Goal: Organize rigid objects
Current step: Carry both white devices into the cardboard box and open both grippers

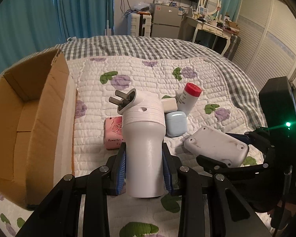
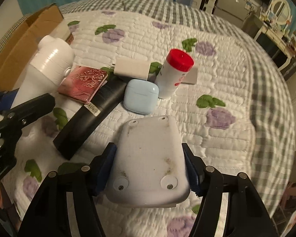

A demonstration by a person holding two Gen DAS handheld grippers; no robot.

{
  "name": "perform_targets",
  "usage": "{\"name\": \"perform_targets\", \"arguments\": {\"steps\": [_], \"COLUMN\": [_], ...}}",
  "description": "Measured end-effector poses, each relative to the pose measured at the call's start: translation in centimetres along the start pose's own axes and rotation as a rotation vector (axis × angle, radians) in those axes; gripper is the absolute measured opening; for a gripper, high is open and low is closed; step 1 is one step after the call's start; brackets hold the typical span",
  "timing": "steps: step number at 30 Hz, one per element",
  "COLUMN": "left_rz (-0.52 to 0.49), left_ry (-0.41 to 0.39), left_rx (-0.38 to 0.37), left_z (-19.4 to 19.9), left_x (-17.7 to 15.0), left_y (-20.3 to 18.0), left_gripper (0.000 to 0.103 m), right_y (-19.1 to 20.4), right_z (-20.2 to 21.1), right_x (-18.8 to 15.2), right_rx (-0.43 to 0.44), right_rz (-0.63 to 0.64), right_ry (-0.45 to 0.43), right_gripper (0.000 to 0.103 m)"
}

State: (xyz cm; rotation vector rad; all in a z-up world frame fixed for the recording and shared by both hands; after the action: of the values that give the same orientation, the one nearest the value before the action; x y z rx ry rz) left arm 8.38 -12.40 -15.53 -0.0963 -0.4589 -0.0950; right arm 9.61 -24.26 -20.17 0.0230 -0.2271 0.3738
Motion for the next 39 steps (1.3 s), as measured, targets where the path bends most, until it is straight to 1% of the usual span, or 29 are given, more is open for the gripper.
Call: {"name": "perform_targets", "arguments": {"steps": [2, 3, 6, 10, 13, 16, 18, 21, 25, 29, 33, 36, 39], "left_rz": [-0.001, -0.001, -0.006, 0.001, 0.017, 0.024, 0.031, 0.048, 0.075, 0.11, 0.152, 0.163, 0.173], "left_ry": [-0.006, -0.01, -0.027, -0.063, -0.102, -0.147, -0.178, -0.198, -0.223, -0.228, -0.215, -0.2, -0.176], "left_rx": [-0.006, -0.007, -0.01, -0.007, -0.015, -0.002, 0.008, 0.013, 0.035, 0.062, 0.064, 0.068, 0.05], "left_z": [0.6, 0.9, 2.1, 4.1, 6.3, 8.7, 10.4, 11.9, 13.0, 13.0, 11.6, 10.2, 8.3], "left_x": [-0.1, -0.1, -0.2, 0.4, 1.4, 2.4, 3.3, 4.1, 4.8, 4.6, 3.8, 3.3, 2.9], "left_y": [0.0, -0.1, -0.1, 0.5, 1.6, 3.1, 4.6, 6.9, 10.9, 15.0, 18.9, 20.8, 22.2], "left_gripper": [0.032, 0.032, 0.032, 0.032, 0.032, 0.032, 0.032, 0.032, 0.032, 0.032, 0.032, 0.032, 0.032], "right_y": [-0.1, -0.2, 0.5, 1.0, 1.5, 2.4, 3.3, 5.1, 8.4, 12.8, 16.5, 19.1, 21.0], "right_z": [0.8, 1.1, 2.4, 5.9, 8.7, 11.6, 13.6, 16.7, 19.0, 19.1, 18.1, 16.2, 13.6], "right_x": [-0.3, 0.0, -0.6, -0.7, 0.6, 2.2, 3.5, 5.7, 8.6, 11.6, 14.4, 16.2, 17.0], "right_rx": [-0.002, -0.004, -0.016, -0.027, -0.034, -0.035, -0.032, -0.016, 0.017, 0.076, 0.138, 0.157, 0.17], "right_rz": [0.005, 0.005, 0.011, 0.015, 0.016, 0.022, 0.026, 0.022, 0.036, 0.063, 0.067, 0.078, 0.088], "right_ry": [-0.005, -0.009, -0.033, -0.085, -0.135, -0.189, -0.231, -0.307, -0.377, -0.399, -0.413, -0.398, -0.36], "right_gripper": [0.065, 0.065, 0.065, 0.065, 0.065, 0.065, 0.065, 0.065, 0.065, 0.065, 0.065, 0.065, 0.065]}}
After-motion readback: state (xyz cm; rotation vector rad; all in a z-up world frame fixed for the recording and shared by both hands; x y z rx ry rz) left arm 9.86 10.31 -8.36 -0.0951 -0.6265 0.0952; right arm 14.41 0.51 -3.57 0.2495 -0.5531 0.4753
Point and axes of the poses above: each gripper's, at about its wrist camera, not at the fingertips, and z roughly against the way its jaws point, y to its left, x to its top, the point moved 6 cm from there along -z, roughly the way its jaws point, and after that the axes turned 9 degrees about y, right-handed, at the moved point
